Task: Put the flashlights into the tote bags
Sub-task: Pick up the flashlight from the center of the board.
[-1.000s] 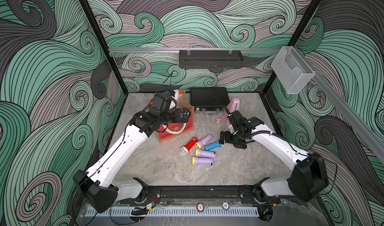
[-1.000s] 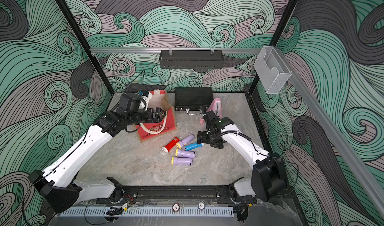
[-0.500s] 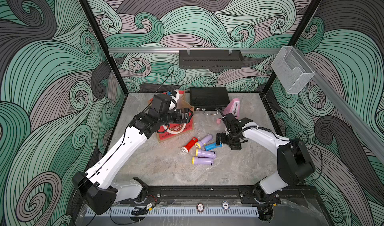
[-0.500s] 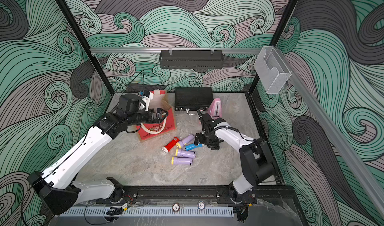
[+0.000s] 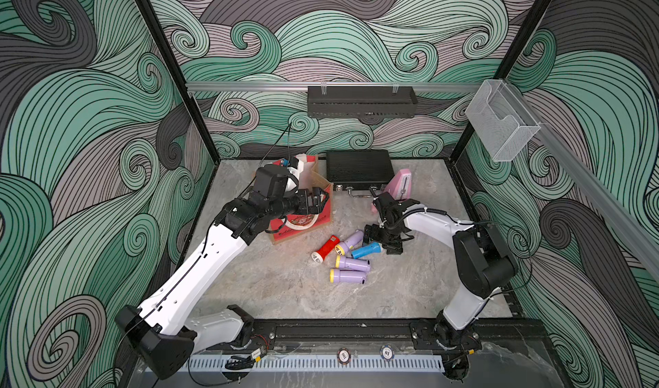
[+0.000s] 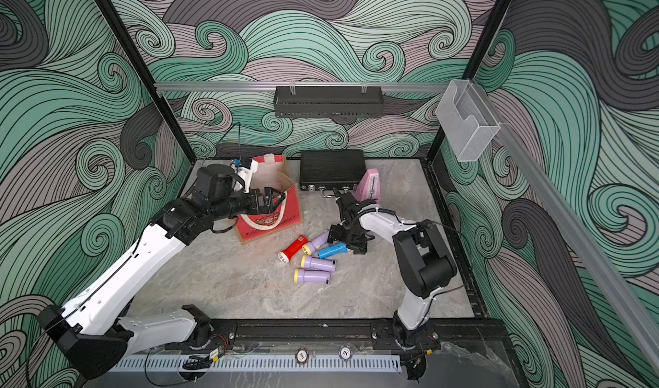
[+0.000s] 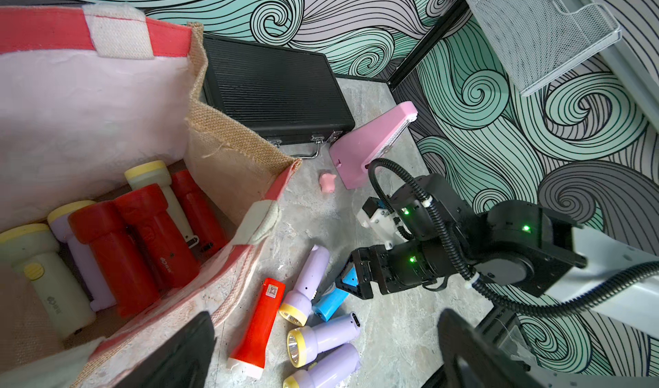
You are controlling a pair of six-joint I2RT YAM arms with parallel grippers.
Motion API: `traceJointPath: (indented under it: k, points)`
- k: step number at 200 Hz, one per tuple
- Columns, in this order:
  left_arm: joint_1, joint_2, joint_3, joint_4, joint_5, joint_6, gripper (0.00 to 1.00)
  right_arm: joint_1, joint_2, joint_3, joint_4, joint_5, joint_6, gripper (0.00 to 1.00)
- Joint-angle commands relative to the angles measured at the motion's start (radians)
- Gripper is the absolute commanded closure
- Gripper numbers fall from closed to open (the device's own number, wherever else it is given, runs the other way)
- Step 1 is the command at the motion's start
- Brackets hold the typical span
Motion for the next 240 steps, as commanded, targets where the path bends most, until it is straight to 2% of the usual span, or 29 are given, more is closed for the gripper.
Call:
traceJointPath:
  k: [1, 107, 121, 161, 240]
  points:
    - [-0.005, -0.030, -0.010, -0.002, -0.026, -0.012, 0.02, -0.005, 0.026, 0.014, 0.017, -0.024, 0.046, 0.06]
    - [-0.005, -0.049, -0.022, -0.015, -0.031, -0.010, 0.01, -0.005, 0.043, -0.029, 0.065, -0.032, 0.106, 0.18]
    - [-0.005, -0.054, -0.027, -0.015, -0.031, -0.012, 0.01, -0.005, 0.044, -0.029, 0.064, -0.020, 0.108, 0.19]
    - [-0.004, -0.066, -0.035, -0.015, -0.031, -0.011, 0.01, -0.005, 0.048, -0.026, 0.063, 0.013, 0.110, 0.33]
    - [-0.005, -0.078, -0.036, -0.027, -0.039, -0.006, 0.01, -0.011, 0.038, -0.010, 0.050, 0.085, 0.078, 0.39]
